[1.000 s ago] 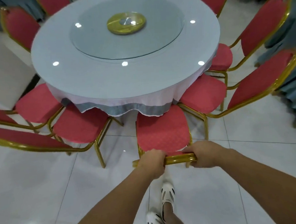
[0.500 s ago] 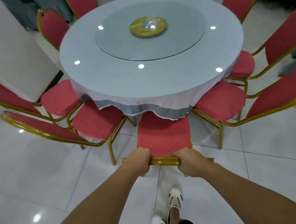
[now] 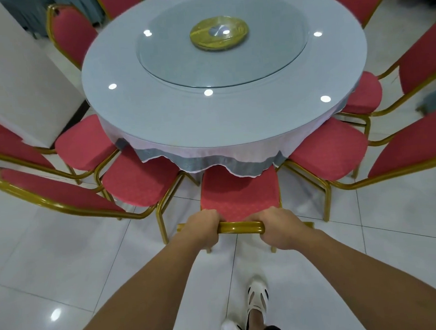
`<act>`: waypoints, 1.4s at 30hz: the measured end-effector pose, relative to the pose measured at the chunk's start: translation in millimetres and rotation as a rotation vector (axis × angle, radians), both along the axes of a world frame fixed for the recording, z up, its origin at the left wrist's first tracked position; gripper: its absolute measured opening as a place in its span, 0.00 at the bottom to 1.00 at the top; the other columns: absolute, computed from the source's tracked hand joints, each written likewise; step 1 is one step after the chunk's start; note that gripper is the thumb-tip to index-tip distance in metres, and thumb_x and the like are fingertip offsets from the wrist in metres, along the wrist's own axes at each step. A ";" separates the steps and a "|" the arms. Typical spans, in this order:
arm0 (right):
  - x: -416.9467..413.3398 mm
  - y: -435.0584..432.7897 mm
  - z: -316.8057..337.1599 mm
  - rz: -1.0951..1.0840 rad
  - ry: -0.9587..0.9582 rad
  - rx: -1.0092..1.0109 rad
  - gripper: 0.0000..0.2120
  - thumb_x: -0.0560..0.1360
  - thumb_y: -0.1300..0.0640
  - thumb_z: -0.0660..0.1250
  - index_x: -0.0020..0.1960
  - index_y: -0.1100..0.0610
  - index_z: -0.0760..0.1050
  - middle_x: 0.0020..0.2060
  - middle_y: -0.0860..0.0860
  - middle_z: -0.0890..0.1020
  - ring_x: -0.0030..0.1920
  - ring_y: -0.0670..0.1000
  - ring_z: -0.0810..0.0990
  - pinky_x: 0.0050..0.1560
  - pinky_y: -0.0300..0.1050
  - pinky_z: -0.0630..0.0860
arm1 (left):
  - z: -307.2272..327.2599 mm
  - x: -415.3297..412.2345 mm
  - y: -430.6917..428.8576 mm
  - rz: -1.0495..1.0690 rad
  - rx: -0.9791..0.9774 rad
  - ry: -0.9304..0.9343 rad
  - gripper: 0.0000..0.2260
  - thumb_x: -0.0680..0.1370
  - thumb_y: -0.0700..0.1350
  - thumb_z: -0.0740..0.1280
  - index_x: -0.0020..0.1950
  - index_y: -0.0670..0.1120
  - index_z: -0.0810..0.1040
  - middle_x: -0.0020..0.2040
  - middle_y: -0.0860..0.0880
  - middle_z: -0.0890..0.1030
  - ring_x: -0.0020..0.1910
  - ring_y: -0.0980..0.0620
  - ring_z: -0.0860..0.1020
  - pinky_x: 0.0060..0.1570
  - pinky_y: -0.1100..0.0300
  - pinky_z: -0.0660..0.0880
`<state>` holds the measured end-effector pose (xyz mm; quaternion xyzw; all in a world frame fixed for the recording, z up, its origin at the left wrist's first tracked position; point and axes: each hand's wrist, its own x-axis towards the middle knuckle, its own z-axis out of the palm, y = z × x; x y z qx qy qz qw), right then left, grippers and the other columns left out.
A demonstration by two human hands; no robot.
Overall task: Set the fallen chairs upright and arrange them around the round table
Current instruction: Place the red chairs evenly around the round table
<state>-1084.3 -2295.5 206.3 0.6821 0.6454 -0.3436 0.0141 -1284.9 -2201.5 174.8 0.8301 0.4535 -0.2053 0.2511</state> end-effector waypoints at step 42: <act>-2.2 20.6 -6.9 0.012 -0.057 -0.016 0.25 0.72 0.61 0.62 0.59 0.34 0.79 0.38 0.42 0.81 0.41 0.47 0.80 0.40 0.47 0.78 | 11.4 -1.7 8.0 0.053 -0.025 -0.005 0.15 0.75 0.32 0.63 0.53 0.49 0.82 0.41 0.49 0.77 0.40 0.46 0.78 0.39 0.54 0.73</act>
